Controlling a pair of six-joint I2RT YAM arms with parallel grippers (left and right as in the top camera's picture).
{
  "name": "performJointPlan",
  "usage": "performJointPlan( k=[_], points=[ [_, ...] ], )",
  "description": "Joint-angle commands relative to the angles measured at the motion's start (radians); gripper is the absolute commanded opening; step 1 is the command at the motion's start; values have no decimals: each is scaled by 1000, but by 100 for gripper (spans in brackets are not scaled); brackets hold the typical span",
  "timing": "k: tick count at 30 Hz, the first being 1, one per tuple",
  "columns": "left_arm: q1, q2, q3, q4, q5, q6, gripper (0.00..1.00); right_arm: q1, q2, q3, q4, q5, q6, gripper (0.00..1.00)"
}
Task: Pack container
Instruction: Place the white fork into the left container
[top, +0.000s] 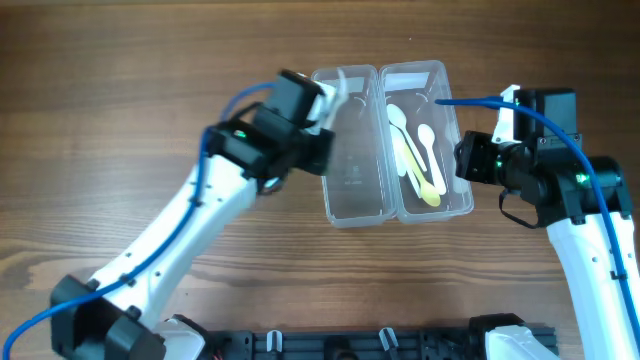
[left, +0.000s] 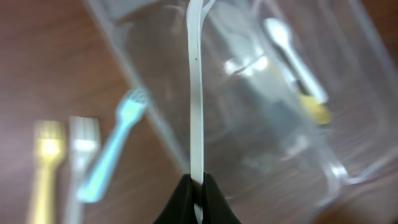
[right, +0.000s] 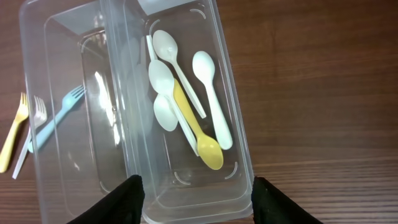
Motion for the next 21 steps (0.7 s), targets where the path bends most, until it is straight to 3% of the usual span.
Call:
performJointPlan(
  k=[1,4,7,10,12,17,21],
  points=[
    [-80,49,5,6,-61,-414,8,-2,-2,19,3,21,-10,56],
    [-123,94,5,19,-100,-537,22,-2,-2,19,2,21,-10,56],
    [-138,115,5,19,-97,-556,35,-2,-2,19,3,21,-10,56],
    [-134,105,9,16,-98,-532,41,-2,-2,19,3,21,-10,56],
    [-113,78,21,-1,-97,-476,49,-2,-2,19,3,21,-10,56],
    [-19,-31,44,-100,-99,-234,88,-2,-2,19,2,21,-10,56],
    [86,-69,42,-241,-196,-50,89,-2,-2,19,6,21,-10,56]
  ],
)
